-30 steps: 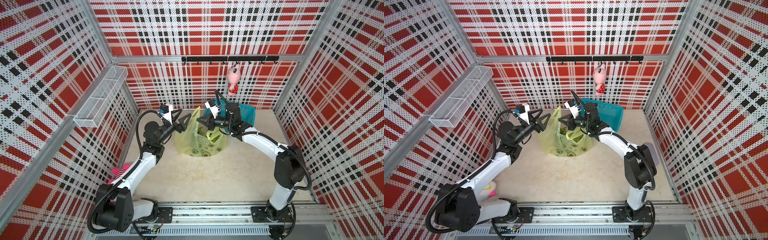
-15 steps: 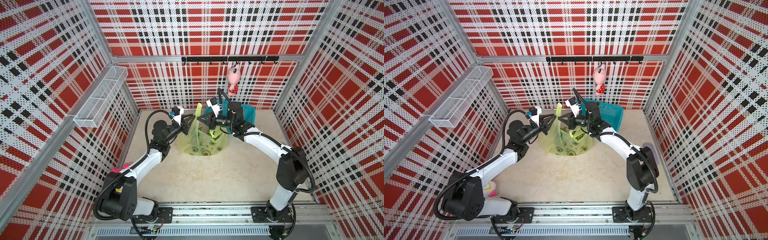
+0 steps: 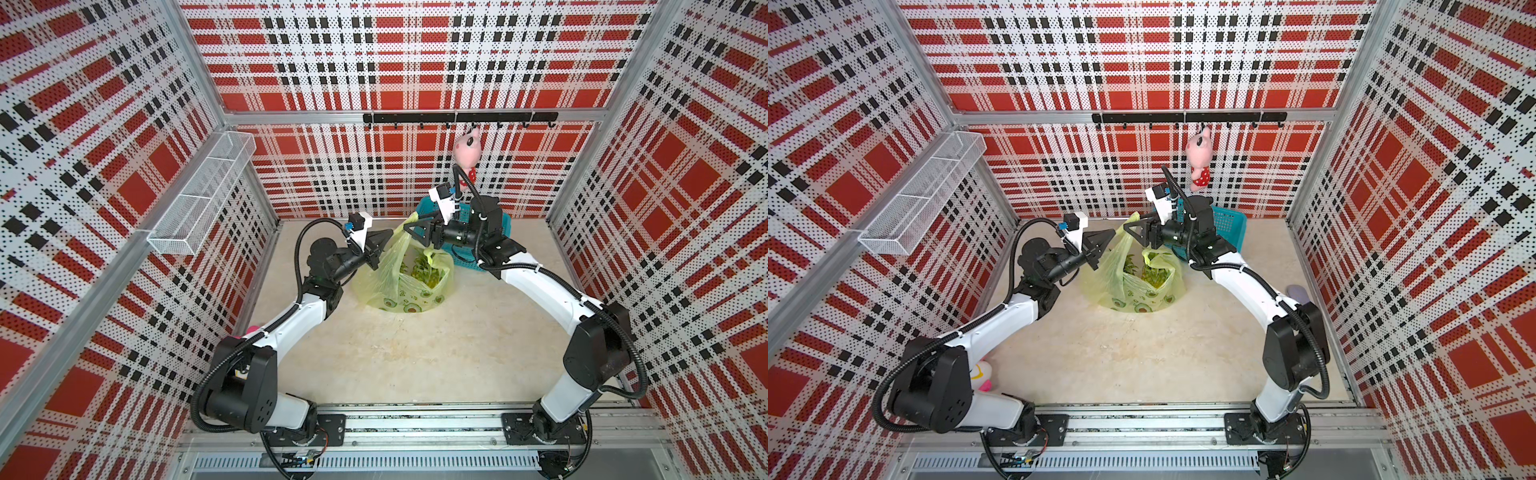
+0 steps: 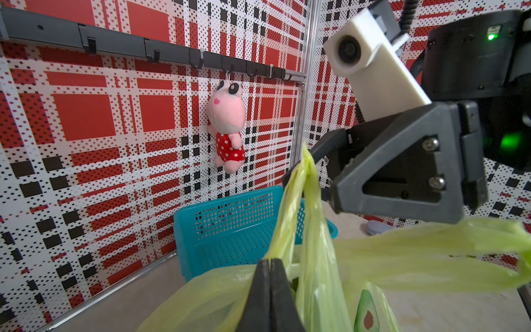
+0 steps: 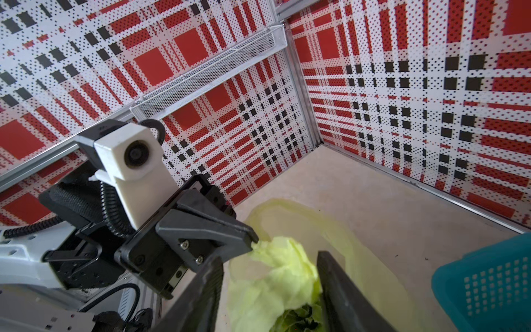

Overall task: Place the pineapple into a plastic bag & tie a knot
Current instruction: Cross the plastic bag at the center of the board.

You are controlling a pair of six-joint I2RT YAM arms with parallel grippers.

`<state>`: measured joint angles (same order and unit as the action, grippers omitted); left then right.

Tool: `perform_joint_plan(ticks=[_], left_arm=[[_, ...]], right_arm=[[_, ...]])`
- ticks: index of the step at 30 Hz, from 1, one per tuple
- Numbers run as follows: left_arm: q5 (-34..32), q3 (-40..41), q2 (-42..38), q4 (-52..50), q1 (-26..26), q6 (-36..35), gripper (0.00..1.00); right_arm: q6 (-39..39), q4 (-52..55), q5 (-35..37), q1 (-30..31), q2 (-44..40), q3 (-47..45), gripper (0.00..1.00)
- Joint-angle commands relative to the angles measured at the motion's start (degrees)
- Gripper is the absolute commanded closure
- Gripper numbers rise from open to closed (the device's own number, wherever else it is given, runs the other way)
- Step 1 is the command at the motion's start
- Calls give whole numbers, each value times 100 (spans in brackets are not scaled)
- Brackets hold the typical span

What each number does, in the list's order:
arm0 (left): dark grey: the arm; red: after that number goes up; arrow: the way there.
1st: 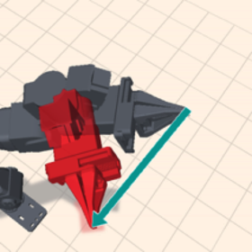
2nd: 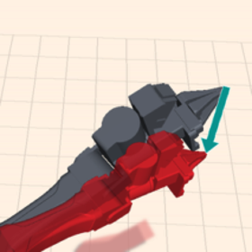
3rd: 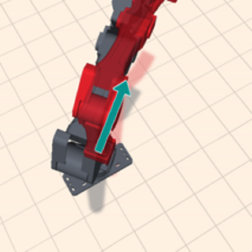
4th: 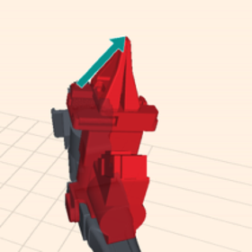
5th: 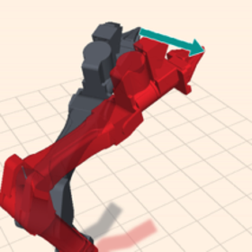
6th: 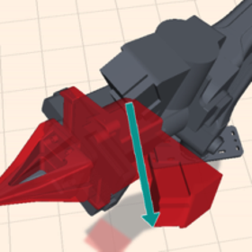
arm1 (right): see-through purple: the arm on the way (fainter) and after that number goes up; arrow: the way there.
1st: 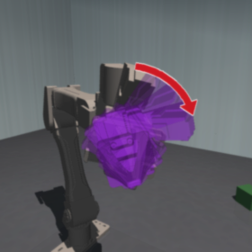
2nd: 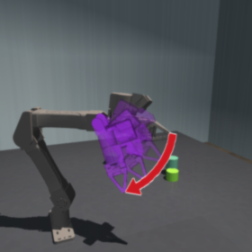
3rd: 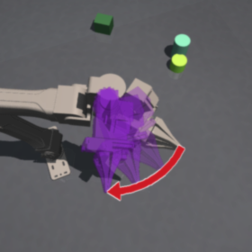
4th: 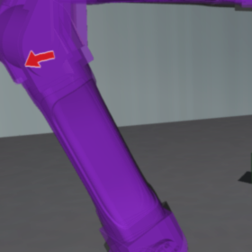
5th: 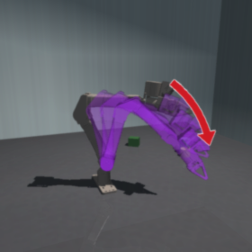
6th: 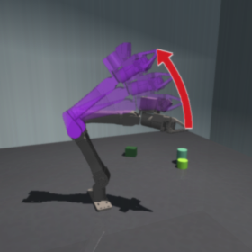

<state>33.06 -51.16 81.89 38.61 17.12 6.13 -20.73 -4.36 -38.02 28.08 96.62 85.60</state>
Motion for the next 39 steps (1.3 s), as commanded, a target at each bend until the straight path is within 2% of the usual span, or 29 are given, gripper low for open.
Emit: perform_joint_plan(ticks=[1, 3, 6, 7, 11, 12, 15, 17, 20, 23, 29, 34, 37, 39], left_arm=[[75, -149, 29, 121, 37, -20, 96], [89, -149, 20, 121, 37, -20, 96], [87, -123, -6, 115, 37, -22, 96], [91, -123, -15, 117, 37, -18, 96], [73, -106, -86, 104, 37, 41, 95], [67, -101, -129, 103, 37, 71, 94], [-233, -107, -392, -157, 97, 237, 78], [-729, -115, -690, -585, 316, 206, 59], [-1575, -216, -1025, -1313, 853, 112, 46], [-2209, -418, -1155, -1984, 1440, 98, 39], [-2581, -608, -1141, -2261, 2300, 202, 33], [-2979, -695, -1028, -2367, 2366, 246, 36], [-2824, -728, -957, -2350, 2357, 238, 43], [-2697, -759, -899, -2338, 2360, 248, 44]], right_arm=[[-71, 330, 299, -30, -48, 303, 45], [-98, 414, 330, -30, -10, 373, 48], [-107, 468, 283, -29, 15, 420, 58], [-102, 486, 246, -26, 20, 430, 63], [-38, 566, 289, -32, -6, 457, 96], [-11, 586, 338, -34, -11, 463, 100], [42, 667, 552, -76, -14, 499, 100], [34, 726, 661, -151, 36, 565, 100], [41, 809, 662, -246, 117, 683, 100], [105, 830, 647, -260, 171, 745, 100], [119, 830, 665, -282, 235, 806, 100], [98, 814, 667, -283, 237, 793, 100], [97, 814, 679, -284, 228, 786, 100], [111, 817, 684, -278, 223, 791, 100]])
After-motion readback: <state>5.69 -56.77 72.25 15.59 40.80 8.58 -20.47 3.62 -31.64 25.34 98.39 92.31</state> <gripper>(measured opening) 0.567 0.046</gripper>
